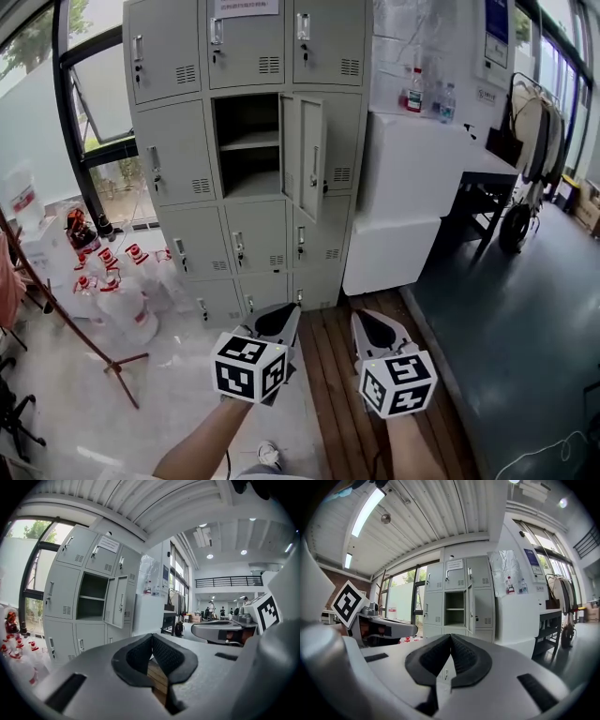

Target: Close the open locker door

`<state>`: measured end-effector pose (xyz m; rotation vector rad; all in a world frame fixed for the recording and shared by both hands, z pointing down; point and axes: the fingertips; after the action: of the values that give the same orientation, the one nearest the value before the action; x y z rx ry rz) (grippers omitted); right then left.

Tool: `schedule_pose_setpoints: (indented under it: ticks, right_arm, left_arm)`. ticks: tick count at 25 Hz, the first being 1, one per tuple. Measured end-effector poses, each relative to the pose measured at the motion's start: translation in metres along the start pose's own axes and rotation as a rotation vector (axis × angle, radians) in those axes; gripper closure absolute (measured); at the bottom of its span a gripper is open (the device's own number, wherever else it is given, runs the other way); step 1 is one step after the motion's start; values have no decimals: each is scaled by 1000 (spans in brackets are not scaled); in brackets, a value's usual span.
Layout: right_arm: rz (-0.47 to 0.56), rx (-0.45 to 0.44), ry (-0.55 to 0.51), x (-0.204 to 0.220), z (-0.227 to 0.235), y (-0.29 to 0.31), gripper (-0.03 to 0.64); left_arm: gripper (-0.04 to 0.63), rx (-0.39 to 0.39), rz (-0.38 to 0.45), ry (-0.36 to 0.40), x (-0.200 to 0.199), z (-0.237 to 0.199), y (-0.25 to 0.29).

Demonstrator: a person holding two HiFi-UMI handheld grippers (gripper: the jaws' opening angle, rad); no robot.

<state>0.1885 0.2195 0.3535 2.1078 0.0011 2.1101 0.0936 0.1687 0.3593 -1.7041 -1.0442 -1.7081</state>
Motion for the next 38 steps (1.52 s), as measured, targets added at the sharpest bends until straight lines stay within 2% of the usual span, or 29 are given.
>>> schedule_pose_setpoints:
  ticks: [16,29,38]
  right_arm:
    - [25,54,-4,-38,-22,143,612]
    - [54,59,12,-48,-16,199,611]
    - [99,36,12,-63,21,254,611]
  left_arm:
    - [588,31,29,-22,-30,-150,40]
    - [588,34,6,-31,-23,-200,60]
    - [588,15,17,-12,-38,-228,112]
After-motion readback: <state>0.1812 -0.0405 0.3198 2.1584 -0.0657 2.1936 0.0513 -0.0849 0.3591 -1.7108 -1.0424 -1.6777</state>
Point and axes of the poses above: the fingertips, and each gripper's own axes: y forward along the fingers, z to its right, x out of its underside, and after that the axes turned 1 degree about y, right-handed
